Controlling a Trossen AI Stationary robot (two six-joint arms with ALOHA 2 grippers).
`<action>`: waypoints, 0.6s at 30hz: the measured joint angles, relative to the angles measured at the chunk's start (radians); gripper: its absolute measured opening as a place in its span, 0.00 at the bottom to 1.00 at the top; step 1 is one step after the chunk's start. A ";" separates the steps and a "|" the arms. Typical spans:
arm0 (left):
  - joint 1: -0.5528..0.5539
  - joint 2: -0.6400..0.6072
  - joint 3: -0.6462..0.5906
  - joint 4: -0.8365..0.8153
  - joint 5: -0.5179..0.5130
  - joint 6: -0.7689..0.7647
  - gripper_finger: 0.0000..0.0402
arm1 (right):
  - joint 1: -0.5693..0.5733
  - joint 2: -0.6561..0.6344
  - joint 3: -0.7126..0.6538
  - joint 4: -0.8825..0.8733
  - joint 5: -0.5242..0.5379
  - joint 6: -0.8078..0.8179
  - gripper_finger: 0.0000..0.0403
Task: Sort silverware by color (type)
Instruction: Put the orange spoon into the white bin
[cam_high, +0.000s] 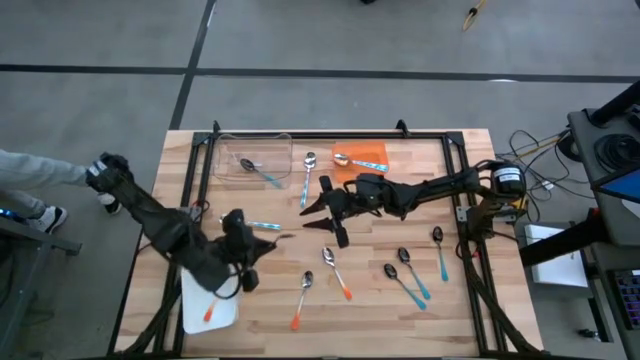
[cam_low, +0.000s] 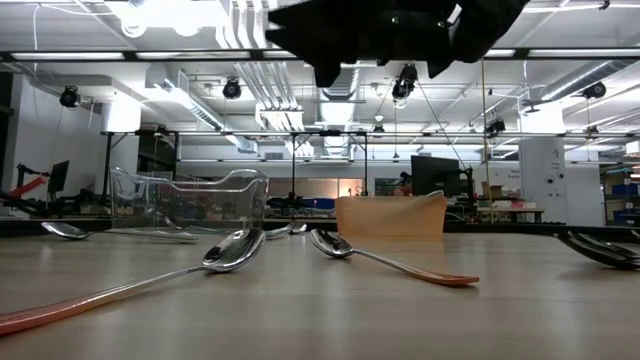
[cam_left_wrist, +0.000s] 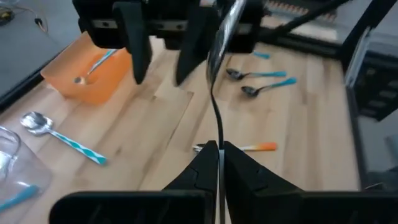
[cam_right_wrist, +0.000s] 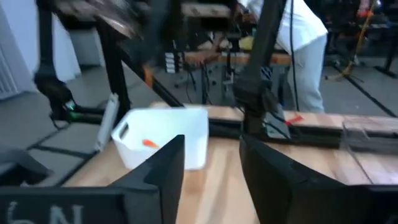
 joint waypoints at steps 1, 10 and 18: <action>0.014 0.000 -0.002 0.000 0.012 0.024 0.00 | 0.005 0.000 0.000 0.013 0.000 0.012 0.39; 0.119 -0.002 -0.021 0.023 0.017 -0.006 0.00 | 0.057 0.007 0.055 0.048 0.060 -0.034 0.49; 0.124 -0.002 -0.022 0.024 0.017 0.004 0.00 | 0.066 0.008 0.108 0.033 0.082 -0.062 0.48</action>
